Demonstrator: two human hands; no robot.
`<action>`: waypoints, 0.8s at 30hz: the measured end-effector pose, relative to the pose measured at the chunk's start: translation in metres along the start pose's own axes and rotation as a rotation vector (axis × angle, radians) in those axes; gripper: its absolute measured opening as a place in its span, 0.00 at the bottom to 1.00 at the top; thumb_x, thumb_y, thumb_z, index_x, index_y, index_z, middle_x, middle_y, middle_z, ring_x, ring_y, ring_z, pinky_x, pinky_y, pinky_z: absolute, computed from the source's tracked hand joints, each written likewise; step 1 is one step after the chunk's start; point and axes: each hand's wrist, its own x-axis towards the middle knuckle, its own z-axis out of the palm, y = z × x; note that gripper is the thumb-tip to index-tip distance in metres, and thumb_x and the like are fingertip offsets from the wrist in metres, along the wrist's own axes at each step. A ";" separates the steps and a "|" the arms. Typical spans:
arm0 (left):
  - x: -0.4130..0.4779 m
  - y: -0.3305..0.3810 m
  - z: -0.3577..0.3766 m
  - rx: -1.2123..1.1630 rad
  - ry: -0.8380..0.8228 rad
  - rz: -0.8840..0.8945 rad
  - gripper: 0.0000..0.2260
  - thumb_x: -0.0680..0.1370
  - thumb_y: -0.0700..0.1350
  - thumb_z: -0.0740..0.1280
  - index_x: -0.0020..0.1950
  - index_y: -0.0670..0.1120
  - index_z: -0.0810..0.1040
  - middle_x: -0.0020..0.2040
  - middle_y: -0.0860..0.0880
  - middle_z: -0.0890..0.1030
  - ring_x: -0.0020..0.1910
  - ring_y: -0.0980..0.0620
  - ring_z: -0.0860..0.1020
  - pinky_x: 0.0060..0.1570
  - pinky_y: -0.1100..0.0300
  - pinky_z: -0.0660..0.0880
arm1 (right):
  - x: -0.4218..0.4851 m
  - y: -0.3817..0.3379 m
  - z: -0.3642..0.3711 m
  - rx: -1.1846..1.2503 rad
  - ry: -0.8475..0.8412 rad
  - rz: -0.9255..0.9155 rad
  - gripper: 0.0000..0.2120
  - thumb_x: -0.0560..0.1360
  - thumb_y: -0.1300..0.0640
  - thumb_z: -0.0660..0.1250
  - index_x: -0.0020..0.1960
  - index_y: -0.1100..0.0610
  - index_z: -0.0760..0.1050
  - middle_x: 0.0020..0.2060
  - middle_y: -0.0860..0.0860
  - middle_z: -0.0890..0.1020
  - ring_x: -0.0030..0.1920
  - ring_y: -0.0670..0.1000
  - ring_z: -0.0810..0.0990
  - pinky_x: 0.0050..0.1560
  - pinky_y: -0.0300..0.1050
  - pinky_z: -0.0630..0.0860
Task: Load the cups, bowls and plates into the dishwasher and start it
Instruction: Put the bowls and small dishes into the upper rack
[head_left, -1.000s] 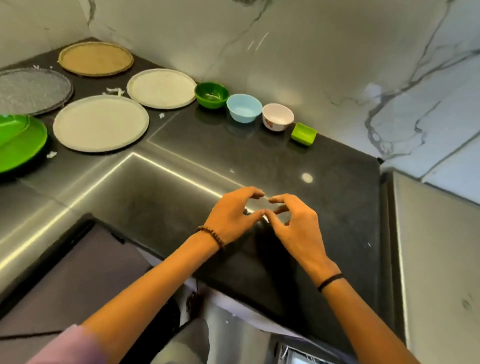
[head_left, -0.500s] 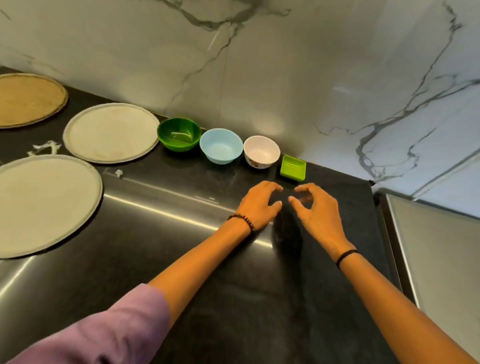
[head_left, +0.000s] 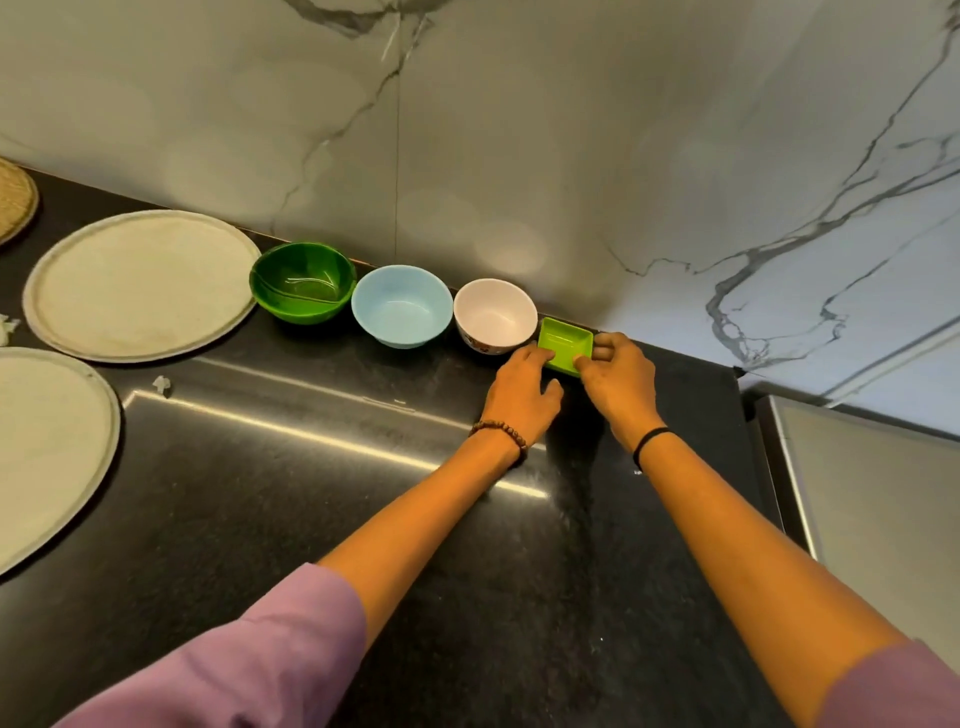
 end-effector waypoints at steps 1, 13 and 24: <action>0.000 0.001 -0.001 -0.021 0.020 -0.017 0.18 0.76 0.39 0.66 0.66 0.40 0.74 0.65 0.42 0.75 0.64 0.45 0.73 0.64 0.56 0.69 | 0.000 0.001 0.000 0.024 0.002 0.015 0.16 0.76 0.64 0.68 0.63 0.60 0.75 0.54 0.53 0.82 0.47 0.46 0.79 0.50 0.37 0.77; -0.135 0.025 -0.026 -0.139 -0.045 -0.102 0.06 0.74 0.43 0.71 0.49 0.47 0.85 0.47 0.53 0.85 0.46 0.62 0.82 0.52 0.68 0.75 | -0.164 0.062 -0.036 0.338 0.030 0.082 0.16 0.75 0.61 0.68 0.62 0.52 0.77 0.49 0.48 0.86 0.49 0.45 0.85 0.46 0.46 0.83; -0.217 0.050 0.037 -0.187 -0.385 -0.086 0.04 0.72 0.42 0.74 0.46 0.47 0.86 0.42 0.54 0.85 0.42 0.61 0.82 0.49 0.66 0.78 | -0.291 0.134 -0.097 0.516 0.197 0.232 0.18 0.77 0.62 0.68 0.66 0.50 0.74 0.54 0.49 0.84 0.53 0.47 0.84 0.44 0.41 0.81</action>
